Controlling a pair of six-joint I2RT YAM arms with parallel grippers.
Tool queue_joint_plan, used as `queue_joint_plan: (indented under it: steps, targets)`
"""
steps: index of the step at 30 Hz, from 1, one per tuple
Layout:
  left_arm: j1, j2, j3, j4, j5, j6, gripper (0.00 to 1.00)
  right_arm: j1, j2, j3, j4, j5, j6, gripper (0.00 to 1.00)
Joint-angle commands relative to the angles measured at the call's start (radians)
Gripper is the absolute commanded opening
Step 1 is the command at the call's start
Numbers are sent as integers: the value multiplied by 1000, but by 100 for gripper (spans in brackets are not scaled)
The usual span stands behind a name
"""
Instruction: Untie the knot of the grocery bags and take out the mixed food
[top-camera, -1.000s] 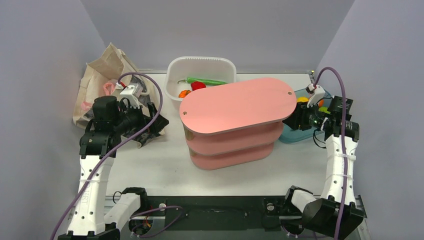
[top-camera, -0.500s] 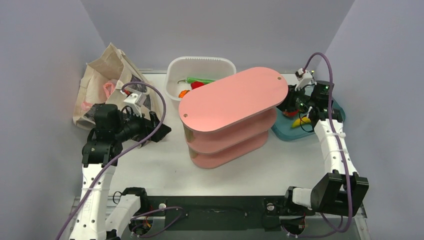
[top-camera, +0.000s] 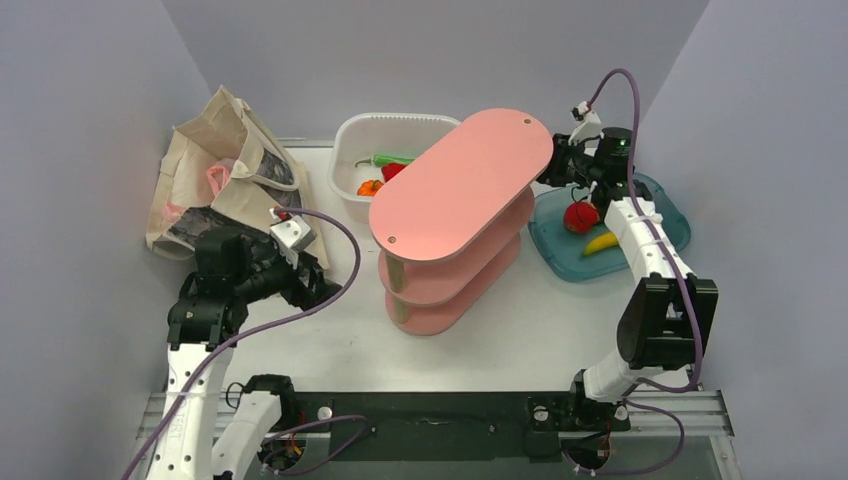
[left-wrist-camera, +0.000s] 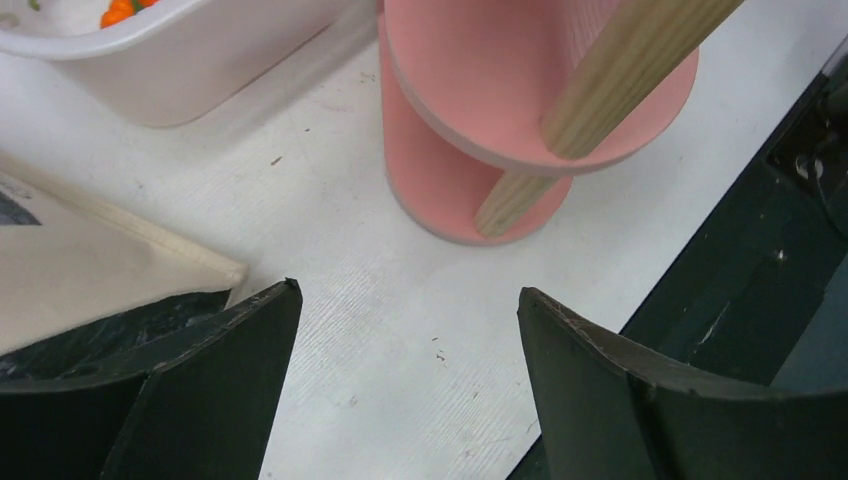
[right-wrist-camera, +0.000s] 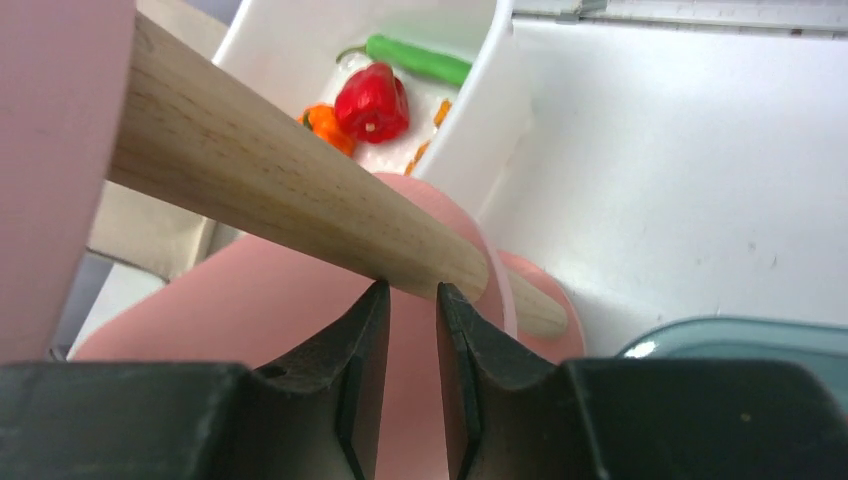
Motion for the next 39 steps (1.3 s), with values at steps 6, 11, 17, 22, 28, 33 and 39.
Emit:
queue_joint_plan:
  steps: [6, 11, 17, 22, 28, 33, 39]
  targets:
    - [-207, 169, 42, 37, 74, 223, 68, -19, 61, 131, 213, 44, 72, 21]
    - [-291, 120, 13, 64, 109, 207, 64, -78, -12, 88, 209, 17, 104, 23]
    - [-305, -71, -273, 585, 201, -210, 64, -152, -116, 30, 125, -11, 77, 24]
    - [-357, -47, -342, 738, 140, -275, 59, -188, -190, 16, -50, -14, -28, 25]
    - [-414, 22, -373, 918, -9, -317, 48, -194, -254, -1, -187, -3, -116, 26]
    - [-473, 67, -403, 1033, -88, -323, 41, -194, -270, 9, -243, 17, -145, 26]
    - [-525, 131, -405, 1126, -114, -340, 32, -205, -277, 30, -293, 45, -199, 26]
